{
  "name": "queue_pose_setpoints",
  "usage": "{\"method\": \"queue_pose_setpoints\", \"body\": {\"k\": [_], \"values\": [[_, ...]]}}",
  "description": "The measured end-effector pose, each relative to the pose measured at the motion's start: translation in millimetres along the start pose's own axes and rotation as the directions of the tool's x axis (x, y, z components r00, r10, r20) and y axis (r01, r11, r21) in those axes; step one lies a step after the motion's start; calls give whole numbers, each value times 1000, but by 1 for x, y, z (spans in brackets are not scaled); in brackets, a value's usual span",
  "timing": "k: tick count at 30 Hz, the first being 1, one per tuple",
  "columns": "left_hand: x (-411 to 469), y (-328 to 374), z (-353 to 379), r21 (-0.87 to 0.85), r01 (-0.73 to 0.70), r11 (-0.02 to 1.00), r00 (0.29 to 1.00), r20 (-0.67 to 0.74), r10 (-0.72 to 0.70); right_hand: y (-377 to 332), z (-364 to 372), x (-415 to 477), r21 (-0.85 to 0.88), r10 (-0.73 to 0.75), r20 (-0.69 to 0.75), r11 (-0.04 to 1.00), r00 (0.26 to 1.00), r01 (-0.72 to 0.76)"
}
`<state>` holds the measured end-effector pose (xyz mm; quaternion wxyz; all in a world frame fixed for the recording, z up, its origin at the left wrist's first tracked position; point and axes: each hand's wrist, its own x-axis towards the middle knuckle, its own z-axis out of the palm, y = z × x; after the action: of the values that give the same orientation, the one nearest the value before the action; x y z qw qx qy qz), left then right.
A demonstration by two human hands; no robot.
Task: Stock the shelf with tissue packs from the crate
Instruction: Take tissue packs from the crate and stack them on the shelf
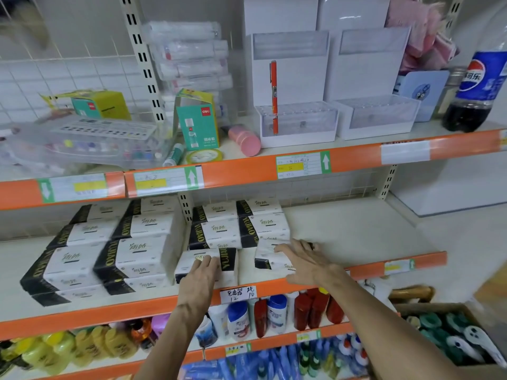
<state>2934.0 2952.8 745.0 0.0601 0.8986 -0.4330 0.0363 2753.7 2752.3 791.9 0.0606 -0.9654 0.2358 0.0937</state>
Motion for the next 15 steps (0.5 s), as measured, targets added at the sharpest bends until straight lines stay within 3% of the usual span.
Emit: {"method": "queue_pose_setpoints", "body": {"k": [10,15], "values": [[-1,2,2,4,24,1000,999,-31,-24,0,5,16,1,23,28,1000,999,-23],[-1,11,4,75,22,997,999,-48,-18,-10,11,13,-71,17,-46,997,999,-20]]}}
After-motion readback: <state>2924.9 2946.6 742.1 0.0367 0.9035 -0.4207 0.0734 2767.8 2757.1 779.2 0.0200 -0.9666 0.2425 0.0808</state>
